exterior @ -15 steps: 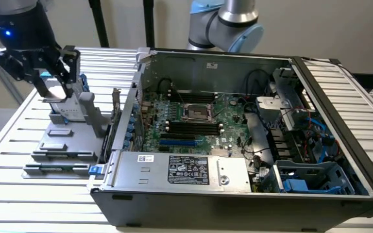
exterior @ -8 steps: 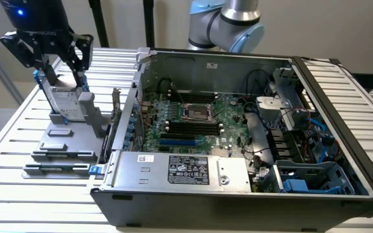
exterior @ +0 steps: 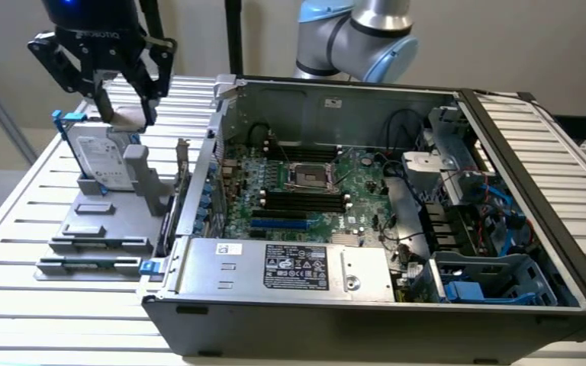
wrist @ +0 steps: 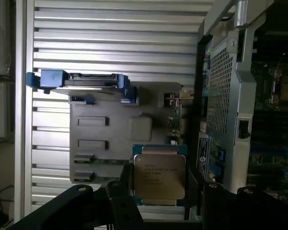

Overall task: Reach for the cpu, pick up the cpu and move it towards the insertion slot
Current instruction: 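Pick up the cpu and move it towards the insertion slot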

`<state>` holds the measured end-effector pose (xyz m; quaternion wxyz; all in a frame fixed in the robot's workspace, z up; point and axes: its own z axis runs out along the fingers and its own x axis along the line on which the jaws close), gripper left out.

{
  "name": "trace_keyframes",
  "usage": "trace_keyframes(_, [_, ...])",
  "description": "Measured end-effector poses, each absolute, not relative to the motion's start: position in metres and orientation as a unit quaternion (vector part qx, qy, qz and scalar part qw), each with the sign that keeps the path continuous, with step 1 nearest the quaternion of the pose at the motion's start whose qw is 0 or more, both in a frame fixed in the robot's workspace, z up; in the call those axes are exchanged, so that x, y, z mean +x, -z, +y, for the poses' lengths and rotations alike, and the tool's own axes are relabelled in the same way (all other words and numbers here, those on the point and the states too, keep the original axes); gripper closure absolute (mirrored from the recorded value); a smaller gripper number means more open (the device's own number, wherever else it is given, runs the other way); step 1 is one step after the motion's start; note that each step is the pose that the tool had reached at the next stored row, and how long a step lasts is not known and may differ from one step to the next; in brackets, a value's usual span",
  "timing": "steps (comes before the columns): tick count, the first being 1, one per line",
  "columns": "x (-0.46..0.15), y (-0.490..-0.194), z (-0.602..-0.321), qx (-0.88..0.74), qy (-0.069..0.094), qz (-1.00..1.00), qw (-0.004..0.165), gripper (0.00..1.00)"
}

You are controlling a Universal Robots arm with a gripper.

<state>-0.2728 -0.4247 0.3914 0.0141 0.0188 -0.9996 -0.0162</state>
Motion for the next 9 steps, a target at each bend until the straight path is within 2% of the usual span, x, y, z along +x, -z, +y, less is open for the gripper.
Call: trace_keyframes(9, [-0.232, -0.394, -0.424, 0.019, 0.016, -1.000, 0.014, 0.45])
